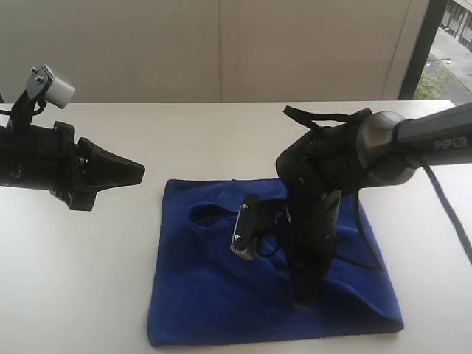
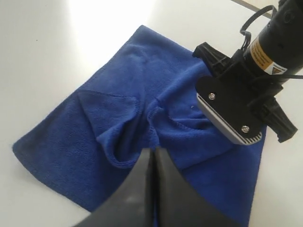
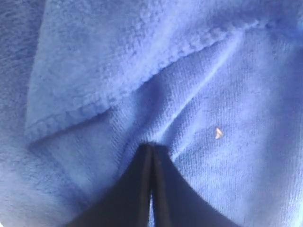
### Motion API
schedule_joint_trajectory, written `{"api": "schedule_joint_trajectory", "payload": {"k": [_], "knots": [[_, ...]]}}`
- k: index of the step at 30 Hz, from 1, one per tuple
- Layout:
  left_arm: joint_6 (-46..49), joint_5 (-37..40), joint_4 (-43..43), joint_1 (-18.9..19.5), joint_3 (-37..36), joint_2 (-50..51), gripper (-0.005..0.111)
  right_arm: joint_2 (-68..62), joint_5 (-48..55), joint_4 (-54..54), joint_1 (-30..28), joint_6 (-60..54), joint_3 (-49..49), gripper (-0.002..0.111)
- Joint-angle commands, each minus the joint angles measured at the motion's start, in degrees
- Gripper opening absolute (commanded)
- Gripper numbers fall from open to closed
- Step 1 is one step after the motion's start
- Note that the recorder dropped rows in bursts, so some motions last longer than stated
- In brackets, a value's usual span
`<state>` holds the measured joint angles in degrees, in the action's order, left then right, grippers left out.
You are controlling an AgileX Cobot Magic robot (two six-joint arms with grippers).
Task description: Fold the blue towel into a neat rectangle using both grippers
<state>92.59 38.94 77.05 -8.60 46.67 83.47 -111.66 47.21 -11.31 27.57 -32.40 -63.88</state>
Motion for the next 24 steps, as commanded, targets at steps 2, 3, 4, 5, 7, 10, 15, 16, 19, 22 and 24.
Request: {"api": "schedule_joint_trajectory", "payload": {"k": [2,3,4,5,7,10,15,16,19,22,24], "knots": [[-3.9,-3.5,2.9,-1.3,2.7,-0.1,0.000,4.1,3.7,0.3,-0.3,4.6,2.4,0.000],[-6.7,-5.3,0.4,-1.9,4.2,-0.1,0.000,5.5,3.5,0.3,-0.3,5.4,1.9,0.000],[-10.4,-6.6,-2.6,-2.6,5.7,-0.1,0.000,6.6,3.5,0.3,-0.3,5.9,1.4,0.000],[-15.2,-7.5,-7.2,-3.6,7.8,0.0,0.000,7.7,3.4,0.3,-0.3,6.2,1.1,0.000],[-26.6,-8.5,-19.7,-4.9,12.7,0.4,0.000,9.4,3.4,-0.2,-0.3,7.3,0.0,0.000],[-49.1,-3.6,-42.1,-5.7,21.5,3.2,0.000,10.8,2.2,-0.6,-0.3,9.2,-1.2,0.000],[-64.6,18.3,-60.9,-5.8,34.3,12.7,0.000,11.6,-1.1,-1.0,-0.3,12.9,-1.7,0.000],[-62.7,21.1,-58.8,-5.8,35.8,14.6,0.000,11.6,-1.7,-1.1,-0.3,13.7,-1.7,0.000],[-53.1,24.0,-46.9,-6.8,36.8,18.0,0.000,11.5,-1.9,-1.2,-0.3,15.6,-1.7,0.000],[-46.9,19.3,-40.4,-9.8,36.8,19.5,0.000,11.5,-1.1,-2.2,-0.3,16.8,-1.7,0.000],[-48.5,12.1,-41.8,-12.7,36.8,19.5,0.000,11.5,-0.9,-4.0,-0.3,19.7,-1.7,0.000]]}}
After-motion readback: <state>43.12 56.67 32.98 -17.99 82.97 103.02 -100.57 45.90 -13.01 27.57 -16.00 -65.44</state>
